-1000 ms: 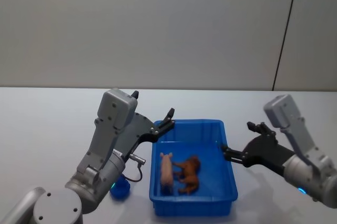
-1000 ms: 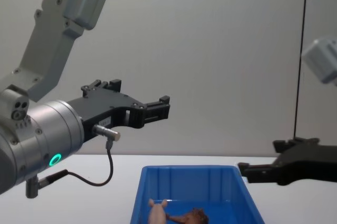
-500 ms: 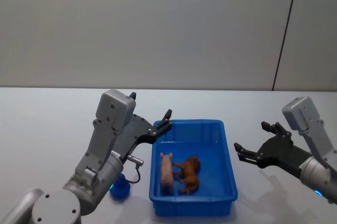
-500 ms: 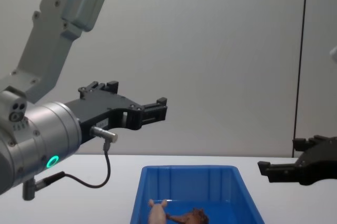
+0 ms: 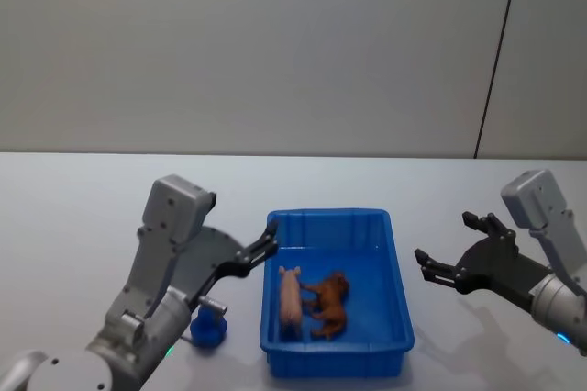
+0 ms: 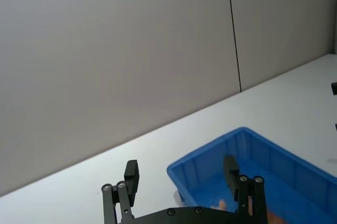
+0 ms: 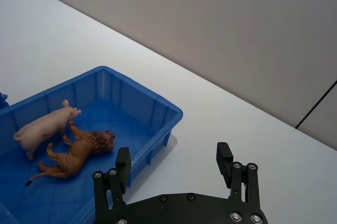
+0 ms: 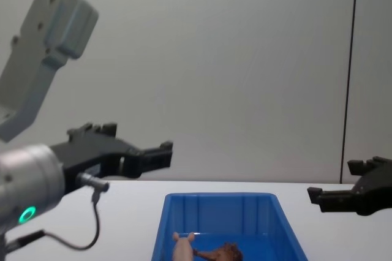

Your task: Pick up the two dolls from the table and place them into the box.

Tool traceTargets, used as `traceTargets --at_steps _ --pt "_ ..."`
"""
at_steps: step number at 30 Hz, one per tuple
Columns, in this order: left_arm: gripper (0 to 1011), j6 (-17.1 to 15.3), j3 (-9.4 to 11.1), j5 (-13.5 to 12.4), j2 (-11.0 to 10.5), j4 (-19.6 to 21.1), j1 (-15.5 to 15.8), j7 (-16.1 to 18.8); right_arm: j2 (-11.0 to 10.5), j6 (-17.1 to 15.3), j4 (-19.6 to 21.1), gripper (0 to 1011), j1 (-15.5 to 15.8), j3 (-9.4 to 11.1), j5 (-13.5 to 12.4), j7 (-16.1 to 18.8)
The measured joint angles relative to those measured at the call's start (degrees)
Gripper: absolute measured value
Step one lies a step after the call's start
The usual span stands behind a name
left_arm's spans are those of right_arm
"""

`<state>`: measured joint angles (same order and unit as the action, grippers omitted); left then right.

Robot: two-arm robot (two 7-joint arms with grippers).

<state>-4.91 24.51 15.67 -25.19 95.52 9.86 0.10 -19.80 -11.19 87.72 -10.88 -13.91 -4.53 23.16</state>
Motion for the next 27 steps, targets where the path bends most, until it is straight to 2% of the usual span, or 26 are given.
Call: traceTargets --at_steps 6,11,27 --pt "1001 -0.88 -0.63 1.99 -1.50 -0.22 -1.43 -0.88 -0.14 0.10 0.07 1001 0.11 0.09 -0.09 0.04" --pt "1001 -1.61 -1.04 2.49 -2.50 -1.05 -2.12 -2.22 -0.21 0.14 0.10 1001 0.16 0.15 -0.13 0.05" --pt "1001 -4.03 -1.59 1.32 -3.70 -7.23 -2.26 -8.13 -0.33 0.24 0.17 1001 0.23 0.24 -0.21 0.05"
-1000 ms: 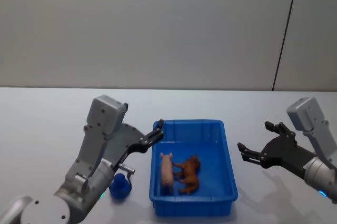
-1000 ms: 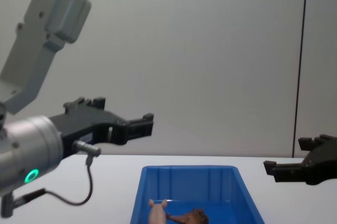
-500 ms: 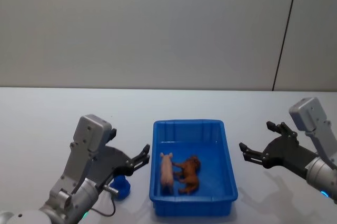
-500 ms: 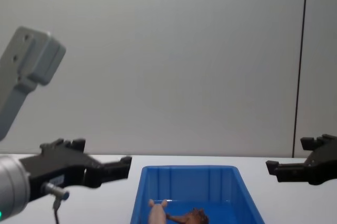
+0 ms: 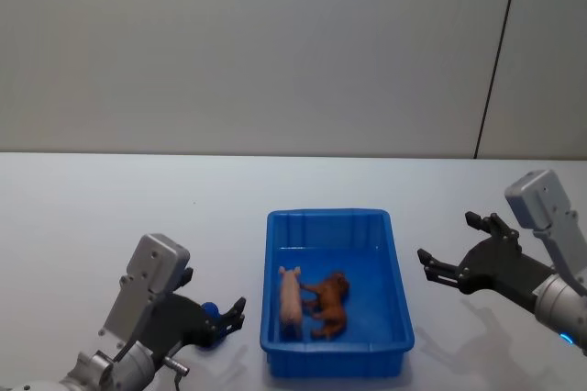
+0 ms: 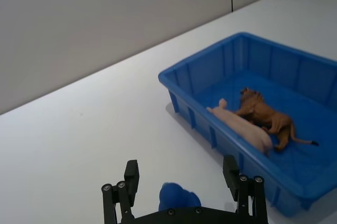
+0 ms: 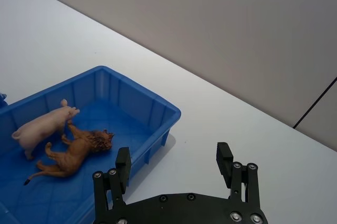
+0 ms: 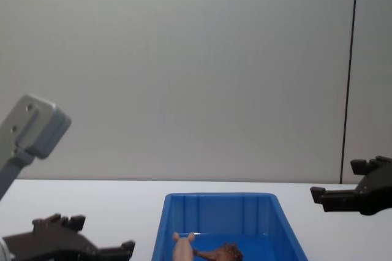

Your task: Pick up the two dolls from the table and place them into the box.

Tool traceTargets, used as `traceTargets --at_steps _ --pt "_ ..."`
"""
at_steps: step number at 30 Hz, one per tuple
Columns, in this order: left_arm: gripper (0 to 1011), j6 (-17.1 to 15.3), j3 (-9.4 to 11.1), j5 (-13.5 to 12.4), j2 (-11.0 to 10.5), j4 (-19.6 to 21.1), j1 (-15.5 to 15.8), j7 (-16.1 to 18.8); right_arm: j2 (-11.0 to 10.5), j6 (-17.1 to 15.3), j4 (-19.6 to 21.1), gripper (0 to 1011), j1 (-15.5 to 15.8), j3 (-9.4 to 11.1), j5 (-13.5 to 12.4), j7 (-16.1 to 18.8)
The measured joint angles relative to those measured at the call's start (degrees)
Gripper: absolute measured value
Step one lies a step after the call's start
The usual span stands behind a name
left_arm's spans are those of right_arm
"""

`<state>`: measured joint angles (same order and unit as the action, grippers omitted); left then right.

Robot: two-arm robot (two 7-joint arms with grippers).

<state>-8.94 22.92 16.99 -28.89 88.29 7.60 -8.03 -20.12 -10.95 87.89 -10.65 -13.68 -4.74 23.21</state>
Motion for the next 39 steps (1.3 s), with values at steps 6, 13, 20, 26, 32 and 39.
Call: traceTargets --at_steps 6,13,20,26,32,39 --pt "1001 -0.89 -0.06 -1.34 0.03 -2.65 0.67 -2.37 -0.03 0.01 0.00 1000 0.01 0.01 0.00 0.00" --pt "1001 -1.36 -0.07 -2.78 0.47 -5.92 1.77 -4.95 -0.05 0.01 0.00 1001 0.02 0.01 0.00 -0.01" --pt "1001 -1.33 0.04 -4.05 1.23 -8.97 3.06 -7.18 -0.05 0.01 0.00 1001 0.02 0.01 0.00 -0.01" --pt "972 -0.98 0.10 -5.05 1.92 -11.71 4.30 -8.87 -0.05 0.00 0.00 1001 0.02 0.01 0.01 -0.01" --pt "836 -0.39 0.12 -5.83 2.50 -13.76 5.35 -10.08 -0.05 0.00 -0.01 1001 0.02 0.01 0.01 -0.01" --pt "667 -0.04 0.14 -6.44 2.94 -15.15 6.09 -10.91 -0.05 0.00 0.00 1001 0.02 0.01 0.01 -0.01"
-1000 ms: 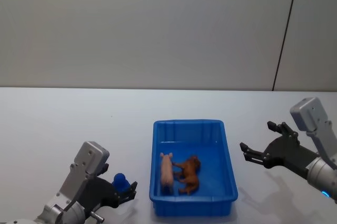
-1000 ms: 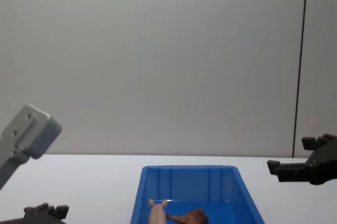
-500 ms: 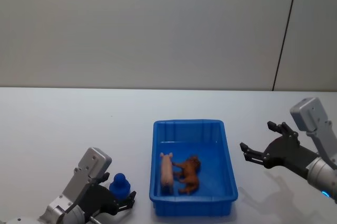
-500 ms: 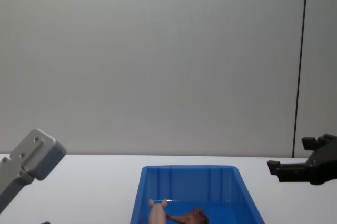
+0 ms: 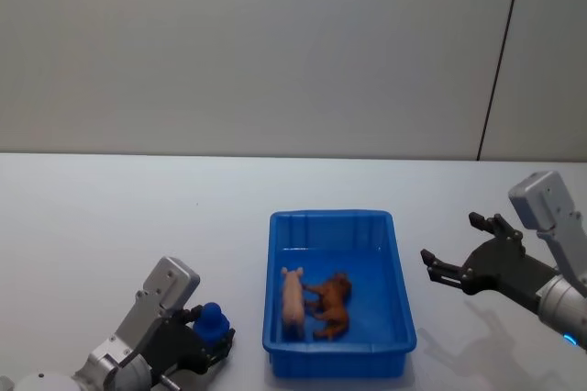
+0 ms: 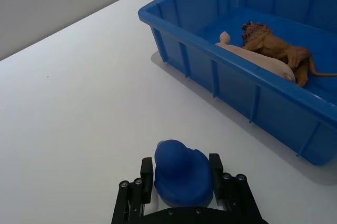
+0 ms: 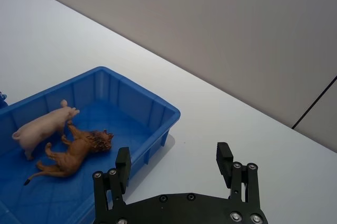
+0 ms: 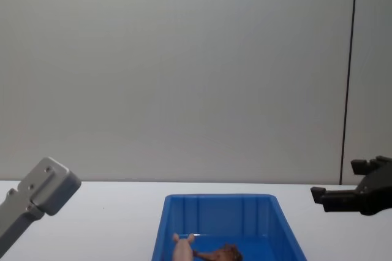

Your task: Pick up the two dolls from the table and place them into the box.

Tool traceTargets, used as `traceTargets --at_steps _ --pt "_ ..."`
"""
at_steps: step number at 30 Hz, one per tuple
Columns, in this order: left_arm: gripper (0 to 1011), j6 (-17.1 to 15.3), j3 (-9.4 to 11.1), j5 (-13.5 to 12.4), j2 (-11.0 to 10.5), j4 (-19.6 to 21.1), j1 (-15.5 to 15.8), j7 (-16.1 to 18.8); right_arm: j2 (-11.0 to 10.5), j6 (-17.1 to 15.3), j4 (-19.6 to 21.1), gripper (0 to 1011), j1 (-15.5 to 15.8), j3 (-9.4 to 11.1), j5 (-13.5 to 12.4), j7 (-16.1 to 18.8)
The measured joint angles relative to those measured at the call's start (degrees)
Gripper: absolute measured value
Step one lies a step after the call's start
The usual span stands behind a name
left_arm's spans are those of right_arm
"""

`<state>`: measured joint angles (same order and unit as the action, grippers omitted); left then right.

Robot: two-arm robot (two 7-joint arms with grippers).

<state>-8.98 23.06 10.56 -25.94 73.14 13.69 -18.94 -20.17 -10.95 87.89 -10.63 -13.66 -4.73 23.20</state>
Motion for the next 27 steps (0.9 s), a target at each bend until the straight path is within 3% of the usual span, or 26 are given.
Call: traceTargets --at_steps 13,27 --pt "567 -0.17 -0.60 -0.78 -0.30 0.67 0.27 0.60 0.00 0.00 0.00 1001 0.00 0.00 0.00 0.00" --pt "484 1.96 -2.08 -1.57 -0.47 6.54 1.72 2.48 0.00 0.00 0.00 1001 0.00 0.00 0.00 0.00"
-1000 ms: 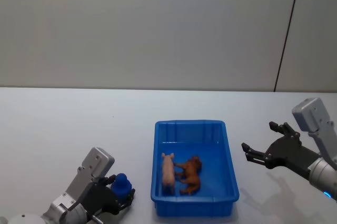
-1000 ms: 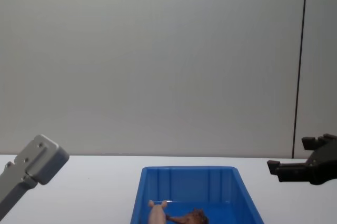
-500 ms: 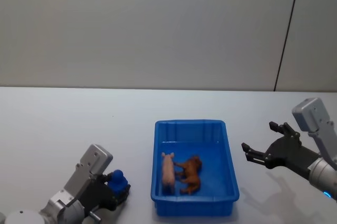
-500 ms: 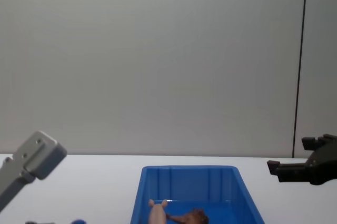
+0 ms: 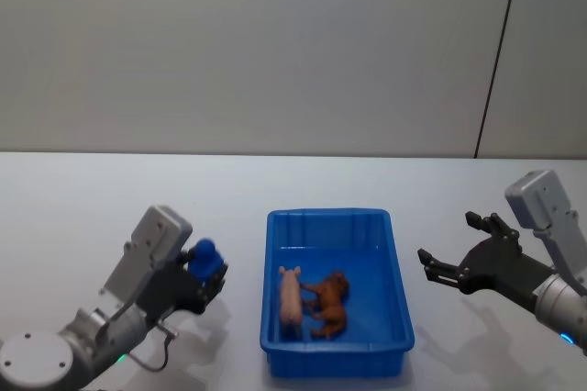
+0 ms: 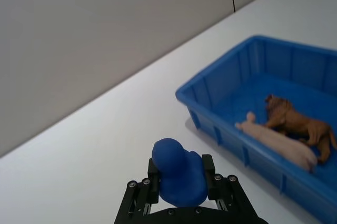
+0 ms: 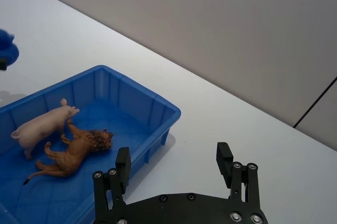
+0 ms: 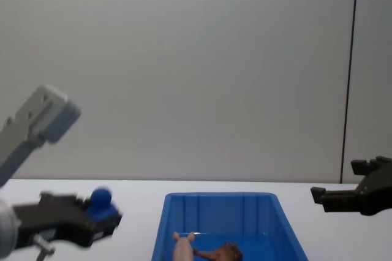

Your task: Pick up the two dolls from the table and place them into the box.

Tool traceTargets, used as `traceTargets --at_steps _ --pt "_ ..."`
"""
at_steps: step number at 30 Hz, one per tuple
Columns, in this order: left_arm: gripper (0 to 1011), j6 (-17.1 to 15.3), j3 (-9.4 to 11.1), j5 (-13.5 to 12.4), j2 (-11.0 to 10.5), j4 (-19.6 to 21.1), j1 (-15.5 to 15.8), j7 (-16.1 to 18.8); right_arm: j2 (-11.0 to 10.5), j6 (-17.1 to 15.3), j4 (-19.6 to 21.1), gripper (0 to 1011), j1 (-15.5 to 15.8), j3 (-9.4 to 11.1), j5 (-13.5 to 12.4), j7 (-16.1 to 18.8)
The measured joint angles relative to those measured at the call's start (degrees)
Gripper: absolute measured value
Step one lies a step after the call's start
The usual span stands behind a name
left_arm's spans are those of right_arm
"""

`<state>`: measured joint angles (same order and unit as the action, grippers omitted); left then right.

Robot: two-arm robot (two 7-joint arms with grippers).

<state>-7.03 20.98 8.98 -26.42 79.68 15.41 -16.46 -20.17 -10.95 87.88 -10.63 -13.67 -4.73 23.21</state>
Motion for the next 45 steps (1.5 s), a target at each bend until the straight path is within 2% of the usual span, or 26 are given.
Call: traceTargets --at_steps 6,15,18,19,21,22,24,25,26,34,45 --pt "447 1.45 -0.07 -0.27 1.07 1.04 1.63 -0.60 0.00 0.00 0.00 1001 0.00 0.00 0.00 0.00" --pt "398 4.35 0.73 -0.44 4.32 0.50 5.33 -2.55 0.00 0.00 0.00 1001 0.00 0.00 0.00 0.00" --pt "485 5.14 0.99 -0.47 5.18 0.01 6.28 -3.09 0.00 0.00 0.00 1000 0.00 0.00 0.00 0.00" --pt "485 5.34 1.07 -0.48 5.45 -0.11 6.54 -3.21 0.00 0.00 0.00 1001 0.00 0.00 0.00 0.00" --pt "599 6.11 1.32 -0.46 6.15 -0.65 7.19 -3.69 0.00 0.00 0.00 1000 0.00 0.00 0.00 0.00" --pt "599 6.31 1.40 -0.43 6.38 -0.82 7.42 -3.79 0.00 0.00 0.00 1001 0.00 0.00 0.00 0.00" --pt "681 6.89 1.58 -0.27 6.90 -1.28 7.91 -4.04 0.00 0.00 0.00 1000 0.00 0.00 0.00 0.00" --pt "689 7.04 1.62 -0.20 7.00 -1.36 8.00 -4.11 0.00 0.00 0.00 1000 0.00 0.00 0.00 0.00" --pt "758 7.19 1.68 -0.13 7.19 -1.52 8.17 -4.15 0.00 0.00 0.00 1001 0.00 0.00 0.00 0.00" --pt "981 8.63 2.04 0.91 7.95 -1.60 8.42 -3.63 0.00 0.00 0.00 1001 0.00 0.00 0.00 0.00" --pt "1001 10.13 2.10 2.68 6.68 2.47 5.43 -0.47 0.00 0.00 0.00 1000 0.00 0.00 0.00 0.00"
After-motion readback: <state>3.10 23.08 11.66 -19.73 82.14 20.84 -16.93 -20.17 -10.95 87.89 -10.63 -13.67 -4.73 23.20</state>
